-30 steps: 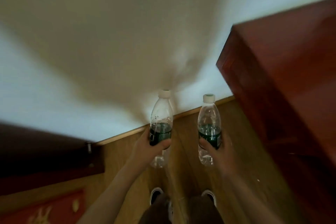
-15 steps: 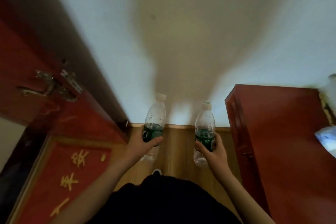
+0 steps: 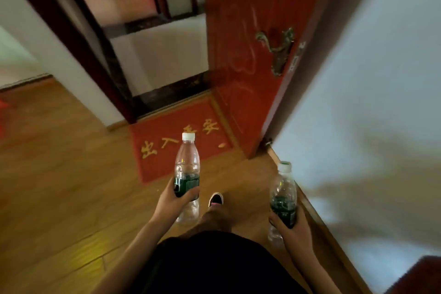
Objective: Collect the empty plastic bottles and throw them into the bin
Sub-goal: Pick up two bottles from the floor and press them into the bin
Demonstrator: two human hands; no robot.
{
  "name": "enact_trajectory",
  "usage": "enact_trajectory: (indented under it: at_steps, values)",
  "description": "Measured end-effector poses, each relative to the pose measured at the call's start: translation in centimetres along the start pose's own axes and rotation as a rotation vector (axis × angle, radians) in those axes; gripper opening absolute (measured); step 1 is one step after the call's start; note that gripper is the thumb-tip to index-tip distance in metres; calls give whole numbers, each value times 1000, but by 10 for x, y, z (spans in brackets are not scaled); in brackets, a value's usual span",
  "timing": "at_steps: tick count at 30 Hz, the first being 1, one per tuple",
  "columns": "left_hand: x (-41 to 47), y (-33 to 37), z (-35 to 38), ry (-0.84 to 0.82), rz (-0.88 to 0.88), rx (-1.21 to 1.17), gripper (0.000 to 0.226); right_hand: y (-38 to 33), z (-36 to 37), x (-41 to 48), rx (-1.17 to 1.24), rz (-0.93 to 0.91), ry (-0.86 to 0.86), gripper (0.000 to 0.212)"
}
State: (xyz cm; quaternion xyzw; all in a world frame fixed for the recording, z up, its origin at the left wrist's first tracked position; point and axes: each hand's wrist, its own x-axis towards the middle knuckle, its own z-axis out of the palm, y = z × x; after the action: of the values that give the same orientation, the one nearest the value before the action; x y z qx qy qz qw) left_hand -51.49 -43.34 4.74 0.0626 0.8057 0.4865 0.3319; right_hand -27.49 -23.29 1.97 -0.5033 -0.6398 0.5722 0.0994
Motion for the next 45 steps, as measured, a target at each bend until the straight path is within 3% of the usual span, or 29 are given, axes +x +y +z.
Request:
enact_trajectory:
  at_steps: [5, 8, 16, 21, 27, 34, 40, 45]
  values:
    - [-54, -47, -82, 335, -98, -202, 38, -50, 90, 15, -177, -123, -348, 47]
    - [-90, -87, -125, 520, -169, -303, 38, -77, 152, 12, -228, -149, -528, 33]
    - [-140, -180, -230, 884, -357, -536, 31, -107, 323, -19, -234, -120, -792, 34]
    - [-126, -203, -316, 910, -381, -550, 44, -141, 438, -33, -312, -202, -837, 46]
    - [-77, -208, -407, 886, -396, -535, 35, -207, 558, -24, -352, -359, -830, 35]
    - [52, -202, -504, 862, -420, -550, 31, -270, 696, 47, -371, -404, -824, 33]
    - [174, -154, -622, 903, -408, -572, 47, -348, 799, 117, -415, -375, -834, 38]
    - [252, -116, -712, 916, -366, -573, 45, -412, 879, 152, -444, -391, -870, 37]
